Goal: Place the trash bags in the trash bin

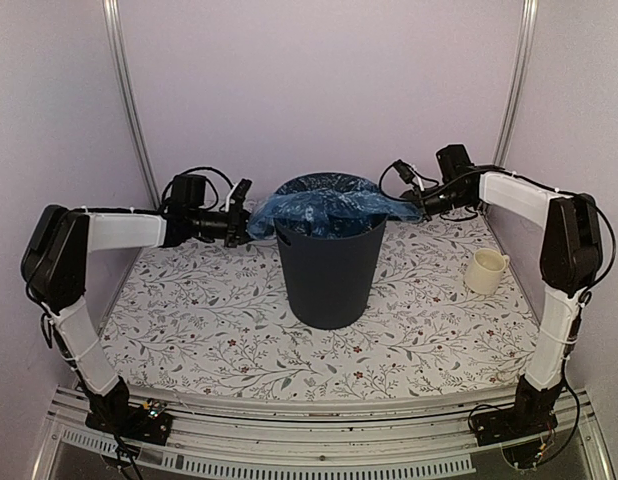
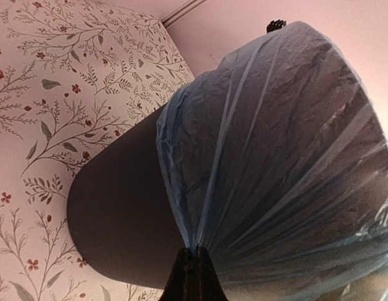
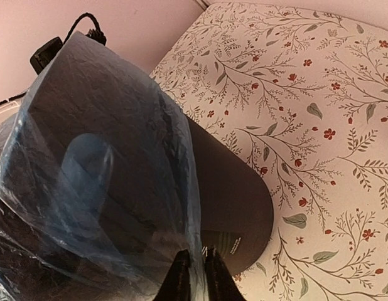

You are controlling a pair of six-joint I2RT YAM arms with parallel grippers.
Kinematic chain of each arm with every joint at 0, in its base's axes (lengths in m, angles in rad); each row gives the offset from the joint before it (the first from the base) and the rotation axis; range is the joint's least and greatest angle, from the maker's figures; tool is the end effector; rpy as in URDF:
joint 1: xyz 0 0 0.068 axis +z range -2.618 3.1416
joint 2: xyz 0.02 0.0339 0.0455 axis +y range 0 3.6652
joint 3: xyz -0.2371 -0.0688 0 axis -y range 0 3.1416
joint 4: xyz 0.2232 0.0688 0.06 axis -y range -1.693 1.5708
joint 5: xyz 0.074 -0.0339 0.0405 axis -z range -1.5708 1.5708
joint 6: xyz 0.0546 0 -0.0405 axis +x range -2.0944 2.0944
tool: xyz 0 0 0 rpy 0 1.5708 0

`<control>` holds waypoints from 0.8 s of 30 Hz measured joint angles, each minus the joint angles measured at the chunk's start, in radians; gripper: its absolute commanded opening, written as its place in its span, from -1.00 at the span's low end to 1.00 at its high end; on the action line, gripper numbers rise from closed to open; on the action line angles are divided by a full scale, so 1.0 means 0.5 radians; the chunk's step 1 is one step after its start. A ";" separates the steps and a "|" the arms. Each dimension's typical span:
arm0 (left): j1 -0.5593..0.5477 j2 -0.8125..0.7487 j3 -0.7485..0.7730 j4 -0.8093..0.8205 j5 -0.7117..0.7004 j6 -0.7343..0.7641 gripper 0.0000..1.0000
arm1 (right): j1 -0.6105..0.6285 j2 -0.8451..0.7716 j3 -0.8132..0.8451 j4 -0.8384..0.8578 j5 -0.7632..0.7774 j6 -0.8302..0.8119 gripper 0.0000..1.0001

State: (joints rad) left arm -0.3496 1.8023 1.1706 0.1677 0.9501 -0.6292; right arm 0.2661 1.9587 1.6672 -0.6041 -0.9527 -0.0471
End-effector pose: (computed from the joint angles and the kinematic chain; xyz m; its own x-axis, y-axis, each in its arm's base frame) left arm 0.3461 -0.1734 0.2136 -0.8594 -0.0510 -0.5088 0.4662 0.3305 -0.8206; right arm 0.3807 0.1499 0.2438 -0.7220 -0.2251 -0.6543 -0.6786 0.4150 0.6060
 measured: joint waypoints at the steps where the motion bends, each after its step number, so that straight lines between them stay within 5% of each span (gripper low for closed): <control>1: 0.001 -0.023 -0.017 -0.025 -0.008 0.016 -0.95 | 0.000 -0.014 -0.014 0.004 -0.001 -0.009 -0.54; 5: 0.026 -0.122 -0.044 -0.146 -0.048 0.084 -0.55 | -0.006 -0.093 -0.053 0.002 -0.003 -0.047 -0.20; 8: 0.085 -0.228 -0.050 -0.248 -0.094 0.148 -0.24 | -0.035 -0.200 -0.062 0.004 -0.002 -0.065 -0.13; 15: 0.280 -0.431 -0.051 -0.402 -0.201 0.263 0.00 | -0.230 -0.436 -0.060 0.014 -0.010 -0.098 -0.12; 24: 0.266 -0.685 0.014 -0.436 -0.052 0.545 0.30 | -0.309 -0.502 0.043 -0.154 -0.433 -0.466 0.42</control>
State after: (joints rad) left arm -0.2169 1.4597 1.1774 -0.0502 0.9241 -0.3569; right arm 0.1116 1.7077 1.6886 -0.6811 -1.1694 -0.2802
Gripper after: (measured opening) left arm 0.640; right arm 0.684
